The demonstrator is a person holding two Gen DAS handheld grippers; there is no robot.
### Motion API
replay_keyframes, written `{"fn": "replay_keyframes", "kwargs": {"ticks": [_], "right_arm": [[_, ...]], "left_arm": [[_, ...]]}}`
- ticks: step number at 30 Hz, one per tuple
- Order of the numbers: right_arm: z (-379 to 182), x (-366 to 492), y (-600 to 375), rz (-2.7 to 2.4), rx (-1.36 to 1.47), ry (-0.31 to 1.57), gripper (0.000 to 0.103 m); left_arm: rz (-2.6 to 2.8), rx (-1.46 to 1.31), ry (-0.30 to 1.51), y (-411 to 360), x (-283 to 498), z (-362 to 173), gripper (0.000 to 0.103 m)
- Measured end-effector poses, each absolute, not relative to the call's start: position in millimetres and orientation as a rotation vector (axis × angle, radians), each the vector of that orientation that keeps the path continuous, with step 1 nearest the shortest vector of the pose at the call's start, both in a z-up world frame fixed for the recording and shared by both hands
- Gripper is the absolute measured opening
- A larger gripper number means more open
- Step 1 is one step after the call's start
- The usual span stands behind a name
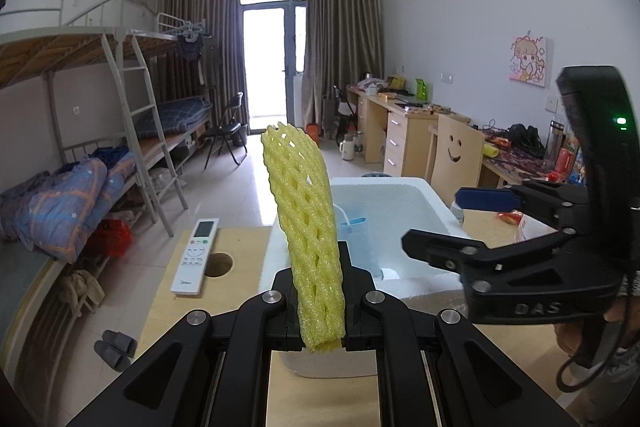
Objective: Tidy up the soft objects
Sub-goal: 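Lower the mesh sponge into the foam box and open the left tool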
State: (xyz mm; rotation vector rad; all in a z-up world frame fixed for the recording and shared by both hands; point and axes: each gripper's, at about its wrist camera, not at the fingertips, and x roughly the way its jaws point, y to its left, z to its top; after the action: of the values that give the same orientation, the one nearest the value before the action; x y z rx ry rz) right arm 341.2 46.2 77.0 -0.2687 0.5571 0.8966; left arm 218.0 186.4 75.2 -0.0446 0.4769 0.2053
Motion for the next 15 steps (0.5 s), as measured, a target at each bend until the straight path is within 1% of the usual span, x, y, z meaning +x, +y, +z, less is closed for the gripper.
{"fn": "replay_keyframes", "kwargs": {"ticks": [3,6,15], "right_arm": [[77,343,36,0.872,-0.259,0.558,0.084],[77,345,25,0.845,-0.259,0.553,0.095],[80,352,-18,0.789,-0.218,0.551,0.096]], "left_arm": [[0.193,-0.047,0.485,184,225,74,0.011],[0.175,-0.048,0.491,179,233,75,0.011],[0.121,-0.022,0.513,158,263,75,0.011]]}}
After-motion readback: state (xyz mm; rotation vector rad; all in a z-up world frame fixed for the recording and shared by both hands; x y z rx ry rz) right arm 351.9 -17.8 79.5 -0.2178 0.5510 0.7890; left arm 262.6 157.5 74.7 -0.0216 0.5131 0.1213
